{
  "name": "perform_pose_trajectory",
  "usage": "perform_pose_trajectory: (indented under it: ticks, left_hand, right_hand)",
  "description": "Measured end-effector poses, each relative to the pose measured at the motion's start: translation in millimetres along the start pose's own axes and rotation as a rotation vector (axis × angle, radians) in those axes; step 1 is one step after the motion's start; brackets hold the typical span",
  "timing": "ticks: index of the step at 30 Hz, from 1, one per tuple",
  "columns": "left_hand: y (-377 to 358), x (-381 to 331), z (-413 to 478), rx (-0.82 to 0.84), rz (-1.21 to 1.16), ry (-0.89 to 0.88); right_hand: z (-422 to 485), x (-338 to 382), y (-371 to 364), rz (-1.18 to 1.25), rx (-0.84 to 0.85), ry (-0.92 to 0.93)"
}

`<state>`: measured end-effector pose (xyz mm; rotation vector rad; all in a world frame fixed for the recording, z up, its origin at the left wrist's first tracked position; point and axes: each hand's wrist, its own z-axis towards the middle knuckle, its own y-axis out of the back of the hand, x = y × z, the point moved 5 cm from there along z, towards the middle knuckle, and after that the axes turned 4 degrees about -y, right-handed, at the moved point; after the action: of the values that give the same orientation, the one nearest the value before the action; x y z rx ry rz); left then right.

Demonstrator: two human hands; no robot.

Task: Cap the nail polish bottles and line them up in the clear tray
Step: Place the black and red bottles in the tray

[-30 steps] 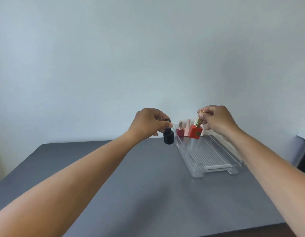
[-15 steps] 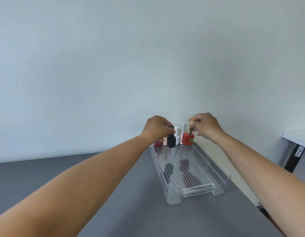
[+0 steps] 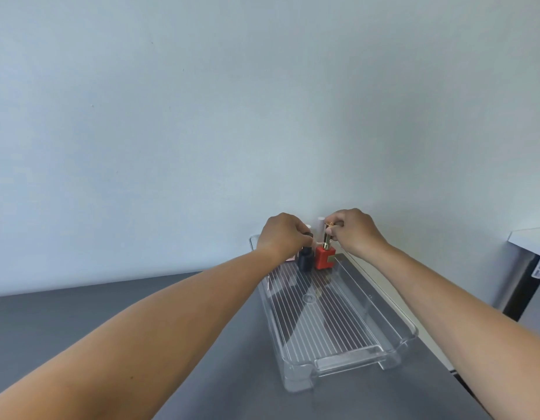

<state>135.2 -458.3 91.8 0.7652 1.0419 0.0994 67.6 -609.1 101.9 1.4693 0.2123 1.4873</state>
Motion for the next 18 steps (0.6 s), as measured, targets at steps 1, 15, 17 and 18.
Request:
perform_pose_trajectory:
  ticks: [1, 15, 17, 18]
  left_hand:
    - [-1.3, 1.1, 0.5, -0.003, 0.010, 0.001]
    - [-2.5, 3.5, -3.5, 0.000, 0.029, 0.008]
    - [-2.0, 3.8, -3.5, 0.003, 0.032, 0.010]
    - [-1.5, 3.7, -4.3, 0.003, 0.037, 0.014]
  right_hand:
    - [0.0, -0.5, -1.3, -0.011, 0.001, 0.009]
    - [0.4, 0.5, -6.0, -0.086, -0.034, 0.064]
    - [-1.0, 2.1, -6.9, -0.107, -0.046, 0.057]
    - [-2.0, 3.4, -7.0, -0.119, -0.051, 0.050]
